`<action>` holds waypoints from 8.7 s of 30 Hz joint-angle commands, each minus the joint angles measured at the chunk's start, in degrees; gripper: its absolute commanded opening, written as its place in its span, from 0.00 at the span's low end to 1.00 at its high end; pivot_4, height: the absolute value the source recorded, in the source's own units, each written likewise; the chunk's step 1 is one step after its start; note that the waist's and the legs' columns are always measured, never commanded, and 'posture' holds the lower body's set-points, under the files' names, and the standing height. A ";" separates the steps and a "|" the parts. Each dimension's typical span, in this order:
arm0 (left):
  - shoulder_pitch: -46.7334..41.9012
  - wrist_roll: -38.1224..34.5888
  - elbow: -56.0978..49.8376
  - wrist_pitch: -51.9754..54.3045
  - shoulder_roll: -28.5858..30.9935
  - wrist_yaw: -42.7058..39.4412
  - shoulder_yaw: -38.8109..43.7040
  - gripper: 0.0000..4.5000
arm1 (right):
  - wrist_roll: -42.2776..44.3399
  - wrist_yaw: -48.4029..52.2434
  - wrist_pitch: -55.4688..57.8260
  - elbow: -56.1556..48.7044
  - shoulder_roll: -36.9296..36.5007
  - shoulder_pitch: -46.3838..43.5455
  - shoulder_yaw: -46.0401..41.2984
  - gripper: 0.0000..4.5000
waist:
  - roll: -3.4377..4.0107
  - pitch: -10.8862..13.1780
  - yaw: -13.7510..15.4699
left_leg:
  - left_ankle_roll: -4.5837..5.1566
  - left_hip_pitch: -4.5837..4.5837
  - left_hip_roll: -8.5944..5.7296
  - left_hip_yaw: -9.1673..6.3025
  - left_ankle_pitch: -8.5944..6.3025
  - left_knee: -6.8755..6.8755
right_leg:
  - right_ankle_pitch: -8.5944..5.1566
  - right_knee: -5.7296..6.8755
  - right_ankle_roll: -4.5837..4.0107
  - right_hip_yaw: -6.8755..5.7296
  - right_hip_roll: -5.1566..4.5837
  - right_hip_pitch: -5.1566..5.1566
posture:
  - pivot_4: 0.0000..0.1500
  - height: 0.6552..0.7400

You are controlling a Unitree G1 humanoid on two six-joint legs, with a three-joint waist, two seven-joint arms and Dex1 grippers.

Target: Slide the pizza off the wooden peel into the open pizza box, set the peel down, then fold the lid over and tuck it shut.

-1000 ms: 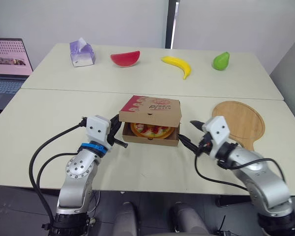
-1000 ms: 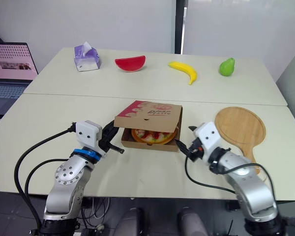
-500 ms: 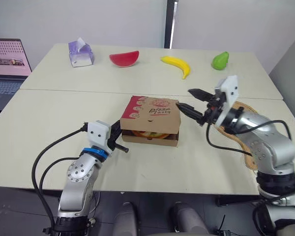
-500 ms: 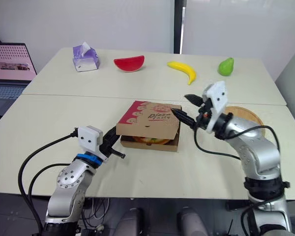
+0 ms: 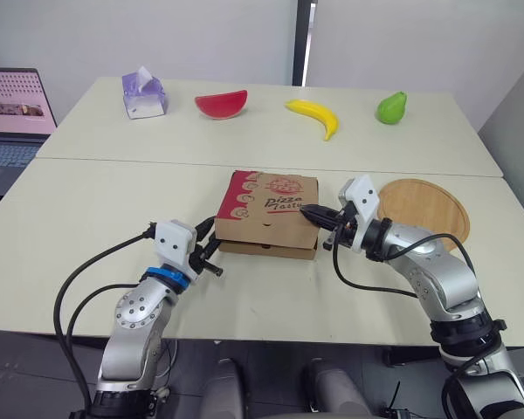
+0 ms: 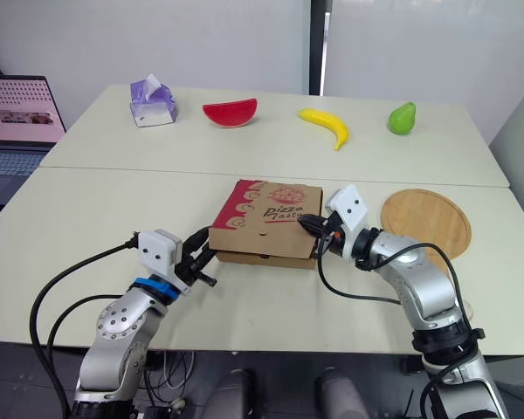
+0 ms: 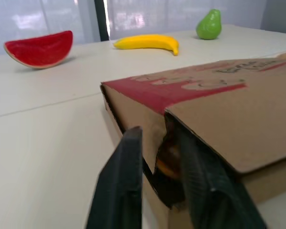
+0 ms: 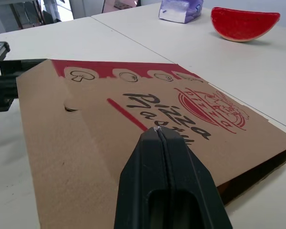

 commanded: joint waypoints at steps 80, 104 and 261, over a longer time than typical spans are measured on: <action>-45.41 -2.67 41.14 8.42 17.10 -47.25 -8.85 0.00 | -22.16 5.46 -20.14 1.26 -8.21 -2.55 6.05 1.00 | -0.01 0.09 0.10 | 0.02 -0.09 -0.02 -0.03 -0.01 0.09 | -0.17 0.27 -0.14 -0.10 0.06 -0.12 | 1.00 1.00; -46.37 -0.55 44.37 3.97 16.46 -48.16 -8.92 0.00 | -25.47 5.00 -19.57 1.62 -2.49 -2.34 8.50 1.00 | -0.01 0.09 -0.03 | 0.02 -0.07 -0.01 -0.03 -0.01 0.09 | -0.17 0.32 -0.14 -0.10 0.07 -0.12 | 1.00 1.00; -46.65 3.83 53.83 -3.84 13.90 -42.87 -5.54 0.00 | -17.26 2.44 -2.16 14.25 2.88 -7.59 3.17 0.01 | -0.01 -0.24 0.13 | 0.02 0.12 -0.02 -0.03 0.00 0.19 | -0.15 0.45 -0.12 -0.13 0.05 0.09 | 1.00 1.00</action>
